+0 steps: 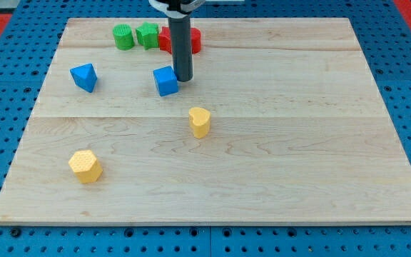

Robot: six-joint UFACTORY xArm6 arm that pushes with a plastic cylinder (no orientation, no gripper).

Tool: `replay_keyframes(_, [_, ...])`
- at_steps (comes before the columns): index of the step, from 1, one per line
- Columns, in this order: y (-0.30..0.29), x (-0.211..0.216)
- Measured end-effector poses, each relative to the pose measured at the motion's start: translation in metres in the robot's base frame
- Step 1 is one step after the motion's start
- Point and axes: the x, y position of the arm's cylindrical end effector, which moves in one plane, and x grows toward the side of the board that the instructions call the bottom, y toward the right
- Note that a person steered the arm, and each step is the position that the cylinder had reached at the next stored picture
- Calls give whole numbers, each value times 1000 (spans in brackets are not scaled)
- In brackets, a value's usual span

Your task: Move the blue cube right to the blue triangle

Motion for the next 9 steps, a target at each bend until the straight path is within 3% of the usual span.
replay_keyframes(2, [-18, 23])
replay_keyframes(4, [-84, 21])
replay_keyframes(5, [-88, 21])
replay_keyframes(7, [81, 31])
replay_keyframes(8, [113, 72])
replay_keyframes(9, [95, 117])
